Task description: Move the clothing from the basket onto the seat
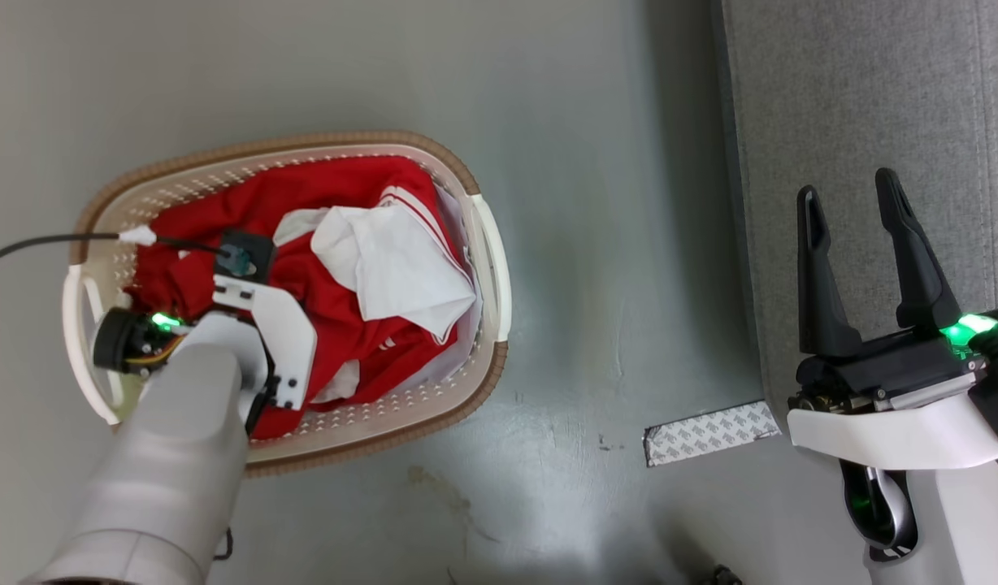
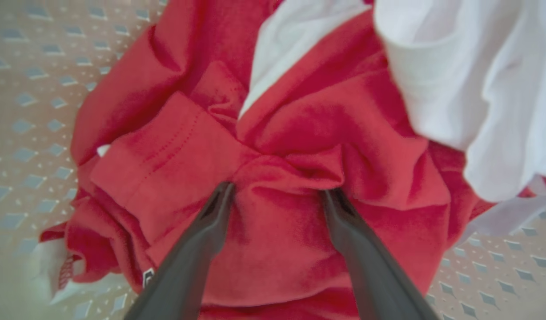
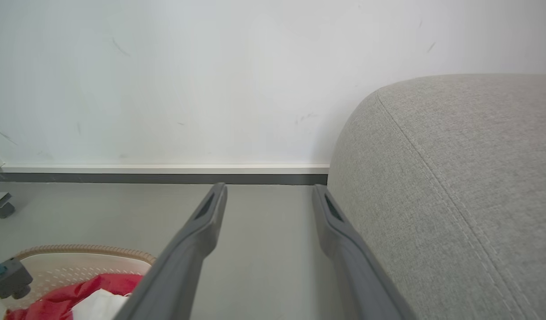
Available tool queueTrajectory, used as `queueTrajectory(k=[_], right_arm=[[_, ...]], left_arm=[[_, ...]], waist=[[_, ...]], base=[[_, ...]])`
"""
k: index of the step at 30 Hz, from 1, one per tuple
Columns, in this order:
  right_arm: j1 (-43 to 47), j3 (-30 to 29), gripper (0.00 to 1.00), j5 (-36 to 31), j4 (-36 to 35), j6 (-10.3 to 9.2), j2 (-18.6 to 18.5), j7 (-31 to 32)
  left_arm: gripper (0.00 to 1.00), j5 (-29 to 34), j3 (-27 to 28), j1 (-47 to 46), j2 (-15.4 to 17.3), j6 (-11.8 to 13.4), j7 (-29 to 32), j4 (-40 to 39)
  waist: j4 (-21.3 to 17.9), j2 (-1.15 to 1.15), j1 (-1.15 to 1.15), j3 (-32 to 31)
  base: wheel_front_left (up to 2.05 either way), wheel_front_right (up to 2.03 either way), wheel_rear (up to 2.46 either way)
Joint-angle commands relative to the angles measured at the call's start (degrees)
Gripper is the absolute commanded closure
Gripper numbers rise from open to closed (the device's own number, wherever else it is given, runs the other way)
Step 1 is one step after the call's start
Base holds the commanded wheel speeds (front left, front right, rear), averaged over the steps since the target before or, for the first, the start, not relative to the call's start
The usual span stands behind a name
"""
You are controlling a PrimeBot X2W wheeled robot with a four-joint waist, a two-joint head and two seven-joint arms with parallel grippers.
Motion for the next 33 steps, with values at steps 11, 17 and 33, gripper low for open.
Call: queueTrajectory(k=[11, 17, 33], right_arm=[[-1.48, -0.38, 0.00, 0.62, -0.68, -0.12, 0.11, 0.03], [-1.59, -1.22, 0.00, 0.37, -0.39, -0.12, 0.11, 0.03], [4.14, -5.71, 0.00, -1.53, 8.27, -0.12, 0.02, 0.03]], left_arm=[[0.00, 0.23, -2.24, -2.83, 0.51, -0.84, -1.06, 0.26], [1.00, 0.48, -3.66, -2.99, -0.34, -1.44, -1.09, 0.33], [1.00, -5.72, -2.19, 7.03, -5.14, -3.00, -15.26, -0.91]], waist=[[-0.53, 0.00, 0.00, 4.02], [0.30, 0.00, 0.00, 4.81], [8.94, 0.00, 0.00, -13.40]], base=[[0.00, 0.00, 0.00], [0.00, 0.00, 0.00], [0.00, 0.00, 0.00]])
